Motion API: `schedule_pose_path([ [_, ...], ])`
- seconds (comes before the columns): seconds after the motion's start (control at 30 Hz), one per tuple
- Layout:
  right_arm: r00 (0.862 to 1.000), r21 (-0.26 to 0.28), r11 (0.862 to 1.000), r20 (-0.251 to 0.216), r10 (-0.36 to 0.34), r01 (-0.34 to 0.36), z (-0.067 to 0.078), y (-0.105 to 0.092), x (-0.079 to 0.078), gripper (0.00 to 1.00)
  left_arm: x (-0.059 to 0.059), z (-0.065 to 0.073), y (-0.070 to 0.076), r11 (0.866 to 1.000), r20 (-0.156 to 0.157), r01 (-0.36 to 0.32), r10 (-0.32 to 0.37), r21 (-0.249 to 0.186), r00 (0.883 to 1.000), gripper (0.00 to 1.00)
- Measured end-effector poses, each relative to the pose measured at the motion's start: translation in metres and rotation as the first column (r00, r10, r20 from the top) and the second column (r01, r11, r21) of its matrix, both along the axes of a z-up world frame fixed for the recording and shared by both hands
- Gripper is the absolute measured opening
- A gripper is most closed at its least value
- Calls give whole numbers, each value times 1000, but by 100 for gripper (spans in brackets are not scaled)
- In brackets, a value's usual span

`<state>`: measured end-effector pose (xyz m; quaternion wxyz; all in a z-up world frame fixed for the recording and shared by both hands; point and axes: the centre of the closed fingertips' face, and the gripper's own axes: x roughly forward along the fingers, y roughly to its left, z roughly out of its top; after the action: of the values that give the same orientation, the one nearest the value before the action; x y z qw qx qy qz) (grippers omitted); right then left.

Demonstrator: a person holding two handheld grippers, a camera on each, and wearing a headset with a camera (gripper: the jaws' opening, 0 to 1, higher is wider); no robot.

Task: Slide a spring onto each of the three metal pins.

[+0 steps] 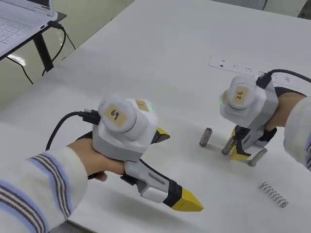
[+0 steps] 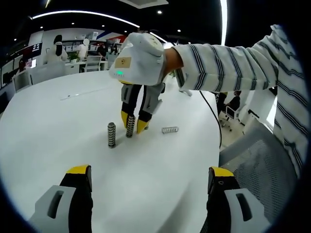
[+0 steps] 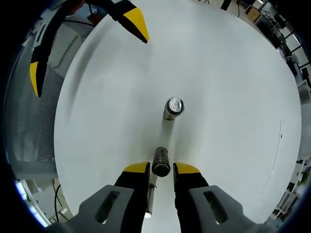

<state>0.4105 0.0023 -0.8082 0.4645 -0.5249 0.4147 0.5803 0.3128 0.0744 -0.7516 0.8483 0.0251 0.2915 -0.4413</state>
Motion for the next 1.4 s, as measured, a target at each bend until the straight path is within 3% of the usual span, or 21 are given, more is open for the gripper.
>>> schedule_pose_path([
  [0.43, 999, 43, 998, 36, -38, 37, 21, -4, -1, 31, 2, 3, -3, 1000, -12, -13, 12, -23, 1000, 97],
  [0.6, 998, 63, 997, 33, -45, 43, 29, -7, -4, 34, 3, 2, -1, 1000, -19, -19, 19, -15, 1000, 97],
  [0.73, 997, 83, 995, 50, -53, 49, 35, -7, -4, 45, 2, -4, 1, 1000, -22, -21, 21, 6, 1000, 97],
  [1.1, 995, 108, 993, 80, -62, 53, 52, -15, -10, 56, -3, -12, 1, 1000, -46, -4, 5, 28, 999, 97],
  [1.4, 989, 171, 981, 94, -110, 93, 73, -20, -19, 59, -2, -9, -1, 1000, -48, -4, 4, 9, 999, 97],
])
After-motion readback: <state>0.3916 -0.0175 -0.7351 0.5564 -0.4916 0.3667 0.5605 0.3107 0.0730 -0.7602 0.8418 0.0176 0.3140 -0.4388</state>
